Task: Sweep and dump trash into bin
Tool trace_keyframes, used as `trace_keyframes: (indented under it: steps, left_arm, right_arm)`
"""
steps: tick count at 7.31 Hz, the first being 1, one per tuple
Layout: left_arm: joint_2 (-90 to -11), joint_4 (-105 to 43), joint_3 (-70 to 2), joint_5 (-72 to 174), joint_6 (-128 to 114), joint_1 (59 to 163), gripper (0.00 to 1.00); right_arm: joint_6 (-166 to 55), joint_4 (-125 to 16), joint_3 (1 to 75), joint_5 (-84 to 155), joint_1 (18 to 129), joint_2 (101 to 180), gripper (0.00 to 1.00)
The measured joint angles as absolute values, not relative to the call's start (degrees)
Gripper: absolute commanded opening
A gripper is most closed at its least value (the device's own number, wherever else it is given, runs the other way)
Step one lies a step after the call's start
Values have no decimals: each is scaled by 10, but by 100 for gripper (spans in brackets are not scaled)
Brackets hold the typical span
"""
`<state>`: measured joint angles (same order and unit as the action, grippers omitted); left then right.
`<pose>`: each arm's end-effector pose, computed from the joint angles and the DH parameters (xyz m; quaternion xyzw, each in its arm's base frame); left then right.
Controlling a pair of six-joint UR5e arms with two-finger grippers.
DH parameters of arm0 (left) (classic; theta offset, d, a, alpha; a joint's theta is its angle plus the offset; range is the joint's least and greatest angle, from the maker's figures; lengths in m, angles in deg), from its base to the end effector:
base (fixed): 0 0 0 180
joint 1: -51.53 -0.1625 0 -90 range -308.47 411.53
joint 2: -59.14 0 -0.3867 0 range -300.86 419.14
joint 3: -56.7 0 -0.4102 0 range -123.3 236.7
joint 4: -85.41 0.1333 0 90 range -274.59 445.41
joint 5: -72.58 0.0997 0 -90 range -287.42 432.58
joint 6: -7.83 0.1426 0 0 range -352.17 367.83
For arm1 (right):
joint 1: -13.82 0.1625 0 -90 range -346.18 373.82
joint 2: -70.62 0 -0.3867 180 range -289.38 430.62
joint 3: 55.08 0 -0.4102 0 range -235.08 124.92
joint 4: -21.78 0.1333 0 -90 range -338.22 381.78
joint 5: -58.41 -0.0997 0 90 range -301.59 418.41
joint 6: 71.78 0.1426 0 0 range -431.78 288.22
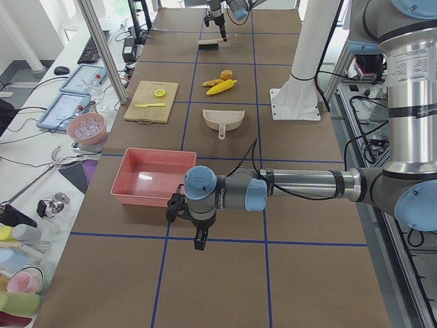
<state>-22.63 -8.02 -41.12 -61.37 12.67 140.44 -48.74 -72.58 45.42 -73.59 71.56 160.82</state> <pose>-0.0256 -0.4604 0.6454 0.0367 0.3731 0.0578 0.9253 -0.2415 -0.4535 0.5709 -0.1232 -0.3395 -0.0934 0.9278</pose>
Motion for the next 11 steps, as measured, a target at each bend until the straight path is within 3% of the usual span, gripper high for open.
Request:
trace_keyframes:
  steps: [1, 2, 3, 6, 11]
  left_arm:
    - [-228, -80, -411, -614, 127, 1404, 99]
    - [-230, -80, -412, -611, 127, 1404, 99]
    - [-232, -79, -420, -604, 127, 1405, 99]
    - [-247, 40, -548, -595, 127, 1407, 99]
    - [-489, 314, -634, -560, 128, 1303, 99]
  right_arm:
    - [-487, -726, 447, -736, 711, 1609, 63]
    - [-487, -726, 441, -736, 707, 1608, 27]
    - [-488, -726, 435, -737, 706, 1605, 0]
    - [-493, -732, 425, -743, 704, 1595, 0]
    - [-489, -737, 467, -739, 746, 1585, 0]
